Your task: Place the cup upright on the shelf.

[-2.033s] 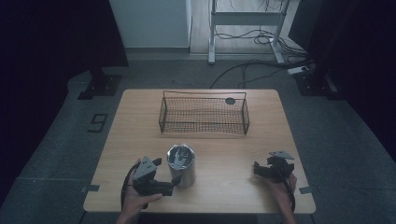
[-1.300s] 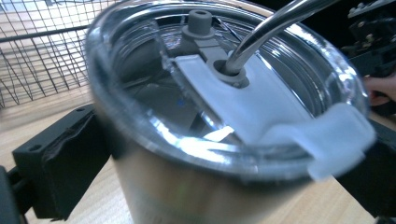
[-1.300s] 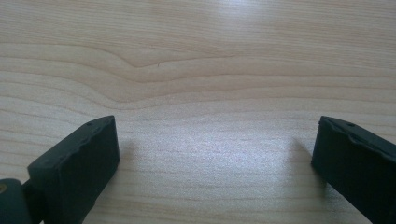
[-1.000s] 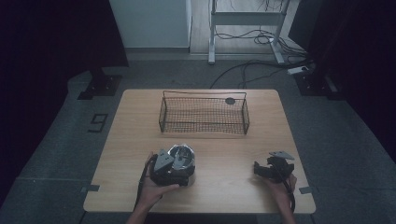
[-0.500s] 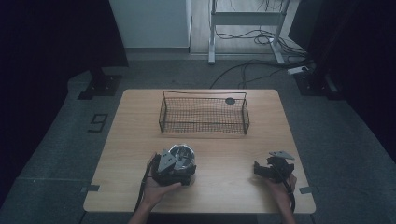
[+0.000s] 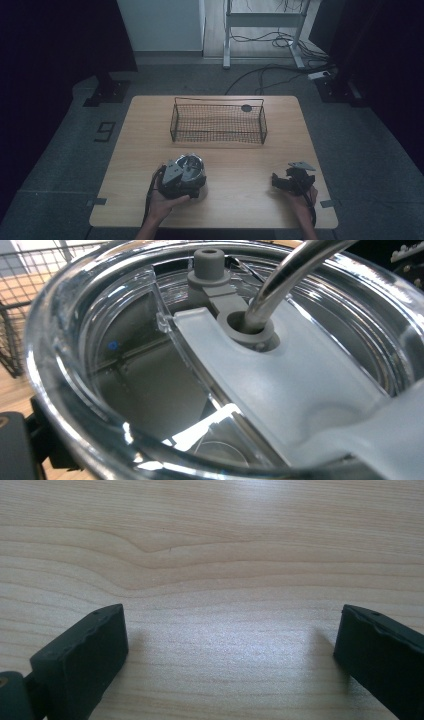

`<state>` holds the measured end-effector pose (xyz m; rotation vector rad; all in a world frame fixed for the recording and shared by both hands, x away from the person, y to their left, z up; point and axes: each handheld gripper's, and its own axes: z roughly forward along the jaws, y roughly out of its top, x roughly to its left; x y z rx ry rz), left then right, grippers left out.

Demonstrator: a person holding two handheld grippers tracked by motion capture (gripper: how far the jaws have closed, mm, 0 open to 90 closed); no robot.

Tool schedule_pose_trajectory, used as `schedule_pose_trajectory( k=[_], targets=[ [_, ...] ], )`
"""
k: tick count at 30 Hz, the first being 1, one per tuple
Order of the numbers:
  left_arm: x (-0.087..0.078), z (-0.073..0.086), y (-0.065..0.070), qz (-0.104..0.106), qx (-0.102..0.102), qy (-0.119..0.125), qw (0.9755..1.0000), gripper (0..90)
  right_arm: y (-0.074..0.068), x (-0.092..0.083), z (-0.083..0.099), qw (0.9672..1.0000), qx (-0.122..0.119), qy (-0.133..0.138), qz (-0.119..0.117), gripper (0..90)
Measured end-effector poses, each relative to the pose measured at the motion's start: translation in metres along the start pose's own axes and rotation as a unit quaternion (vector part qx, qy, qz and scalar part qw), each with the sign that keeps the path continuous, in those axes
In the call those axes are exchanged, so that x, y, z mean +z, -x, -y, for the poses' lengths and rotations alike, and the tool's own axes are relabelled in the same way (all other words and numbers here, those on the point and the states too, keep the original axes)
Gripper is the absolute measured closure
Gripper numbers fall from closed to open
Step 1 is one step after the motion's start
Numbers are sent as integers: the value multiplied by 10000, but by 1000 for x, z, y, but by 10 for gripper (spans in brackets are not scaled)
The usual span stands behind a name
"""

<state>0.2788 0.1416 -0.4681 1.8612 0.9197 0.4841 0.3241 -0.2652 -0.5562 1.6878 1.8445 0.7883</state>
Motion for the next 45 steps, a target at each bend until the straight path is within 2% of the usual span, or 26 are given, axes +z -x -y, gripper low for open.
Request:
schedule_pose_trajectory(
  k=[5, 10, 16, 27, 30, 36, 41, 45],
  targets=[
    [-7, -8, -2, -52, -5, 82, 10000, 38, 0, 0, 0, 10000, 7, 3, 7, 9],
    [-7, -17, -3, -69, 20, 102, 9999, 38, 0, 0, 0, 10000, 7, 12, 27, 13],
    [-5, -24, -8, -31, -35, 111, 9999, 39, 0, 0, 0, 10000, 13, 14, 32, 14],
    [4, -34, -23, -138, -199, 67, 9997, 38, 0, 0, 0, 10000, 23, 16, 49, 13],
    [5, -37, -27, -108, -230, 89, 9996, 39, 0, 0, 0, 10000, 31, 14, 50, 13],
    [9, -43, -30, -150, -177, 57, 9997, 38, 0, 0, 0, 10000, 32, 15, 49, 13],
    [12, -46, -35, -124, -212, 70, 9997, 39, 0, 0, 0, 10000, 23, 18, 49, 14],
    [13, -49, -38, -183, -223, 70, 9996, 39, 0, 0, 0, 10000, 21, 19, 49, 14]
  ],
)
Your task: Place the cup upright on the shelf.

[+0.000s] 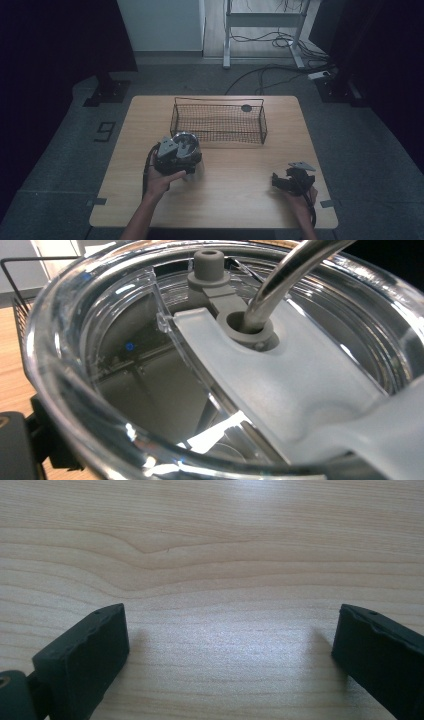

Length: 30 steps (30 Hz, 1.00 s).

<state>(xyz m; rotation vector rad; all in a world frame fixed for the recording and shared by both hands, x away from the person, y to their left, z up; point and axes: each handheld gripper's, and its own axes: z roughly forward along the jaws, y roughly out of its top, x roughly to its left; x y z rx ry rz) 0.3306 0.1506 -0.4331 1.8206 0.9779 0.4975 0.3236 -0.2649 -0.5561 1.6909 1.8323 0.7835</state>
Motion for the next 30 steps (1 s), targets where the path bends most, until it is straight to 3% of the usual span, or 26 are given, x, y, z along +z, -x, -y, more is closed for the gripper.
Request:
schedule_pose_trajectory(
  k=[30],
  targets=[
    [3, -26, -20, -183, 55, 156, 9997, 39, 0, 0, 0, 10000, 8, -2, -8, 14]
  ],
)
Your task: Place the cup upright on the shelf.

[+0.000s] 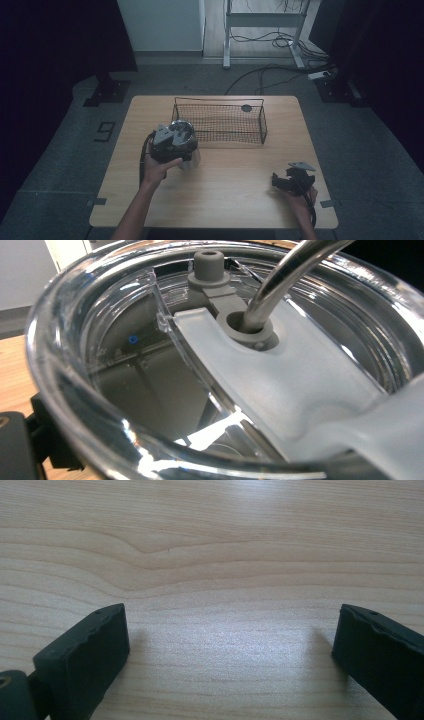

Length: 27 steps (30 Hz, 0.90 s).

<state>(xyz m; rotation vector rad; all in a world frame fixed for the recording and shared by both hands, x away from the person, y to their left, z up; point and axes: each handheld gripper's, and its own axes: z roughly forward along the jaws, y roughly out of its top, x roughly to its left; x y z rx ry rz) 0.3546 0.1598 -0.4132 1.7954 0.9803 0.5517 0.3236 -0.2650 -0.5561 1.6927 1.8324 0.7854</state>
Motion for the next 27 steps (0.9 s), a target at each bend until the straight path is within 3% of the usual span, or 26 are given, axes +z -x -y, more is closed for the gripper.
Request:
schedule_pose_trajectory(
  k=[27],
  targets=[
    [4, -19, -21, -181, -99, -49, 9998, 39, 0, -1, 0, 10000, -7, 18, -5, 29]
  ],
)
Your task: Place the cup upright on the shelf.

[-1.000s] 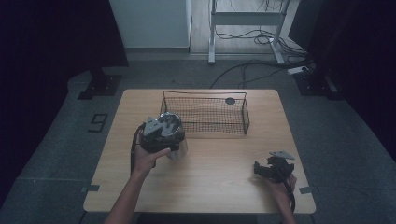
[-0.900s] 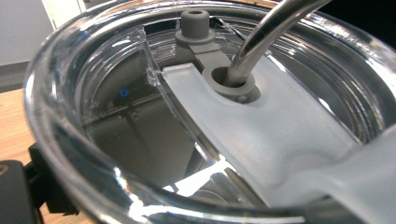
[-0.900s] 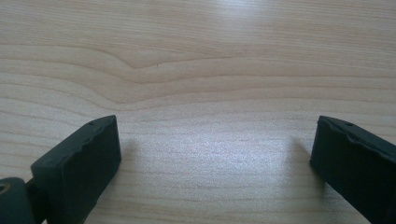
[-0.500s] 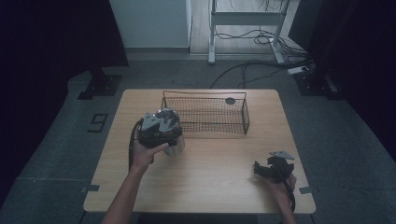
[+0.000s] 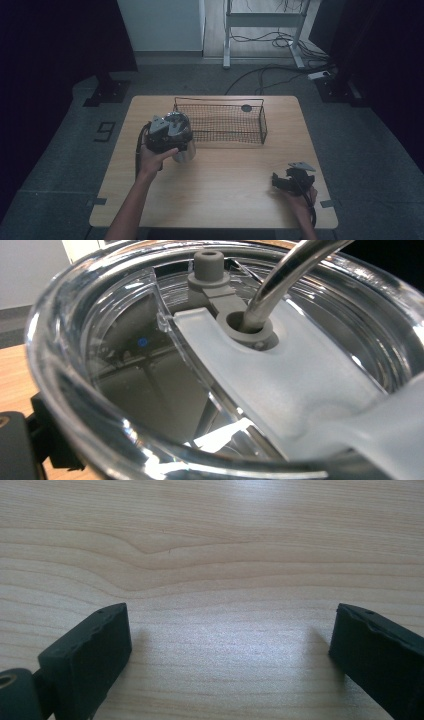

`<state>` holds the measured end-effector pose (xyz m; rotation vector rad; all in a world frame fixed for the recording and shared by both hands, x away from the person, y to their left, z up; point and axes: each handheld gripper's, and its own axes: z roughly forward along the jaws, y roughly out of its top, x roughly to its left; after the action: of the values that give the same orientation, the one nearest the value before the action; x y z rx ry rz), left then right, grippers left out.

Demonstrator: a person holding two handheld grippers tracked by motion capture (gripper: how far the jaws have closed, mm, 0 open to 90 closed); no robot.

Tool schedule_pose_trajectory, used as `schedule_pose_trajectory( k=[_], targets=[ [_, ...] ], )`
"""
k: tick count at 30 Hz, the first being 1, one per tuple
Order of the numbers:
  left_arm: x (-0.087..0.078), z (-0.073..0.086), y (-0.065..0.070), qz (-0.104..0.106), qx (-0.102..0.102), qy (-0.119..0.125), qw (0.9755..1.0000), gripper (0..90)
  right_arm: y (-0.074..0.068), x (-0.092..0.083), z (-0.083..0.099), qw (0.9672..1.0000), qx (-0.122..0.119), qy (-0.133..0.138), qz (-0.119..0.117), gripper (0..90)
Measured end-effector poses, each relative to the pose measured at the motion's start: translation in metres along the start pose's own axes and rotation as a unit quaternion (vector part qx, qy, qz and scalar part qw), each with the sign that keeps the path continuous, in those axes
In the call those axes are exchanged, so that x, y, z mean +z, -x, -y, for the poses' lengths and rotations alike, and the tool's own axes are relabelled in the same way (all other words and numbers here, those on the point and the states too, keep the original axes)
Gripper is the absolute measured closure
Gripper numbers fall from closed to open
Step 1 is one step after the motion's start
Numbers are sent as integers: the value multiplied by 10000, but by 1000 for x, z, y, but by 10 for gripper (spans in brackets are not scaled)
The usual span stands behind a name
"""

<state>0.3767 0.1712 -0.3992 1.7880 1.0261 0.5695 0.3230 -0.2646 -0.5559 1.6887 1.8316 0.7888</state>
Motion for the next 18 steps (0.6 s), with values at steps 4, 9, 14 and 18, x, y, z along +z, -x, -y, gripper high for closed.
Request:
schedule_pose_trajectory(
  k=[4, 9, 14, 18],
  targets=[
    [2, -6, -3, -8, -47, 9, 10000, 39, 0, 0, 0, 10000, -12, 3, -3, 29],
    [7, -14, -3, -33, -79, 74, 9999, 39, 0, 0, 0, 10000, -6, 1, -17, 31],
    [13, -20, -5, -27, -130, 94, 9999, 39, 0, 0, 0, 10000, -16, -4, -18, 32],
    [15, -24, -8, -28, -252, 144, 9996, 39, 0, 0, 0, 10000, -18, -2, -21, 33]
  ],
)
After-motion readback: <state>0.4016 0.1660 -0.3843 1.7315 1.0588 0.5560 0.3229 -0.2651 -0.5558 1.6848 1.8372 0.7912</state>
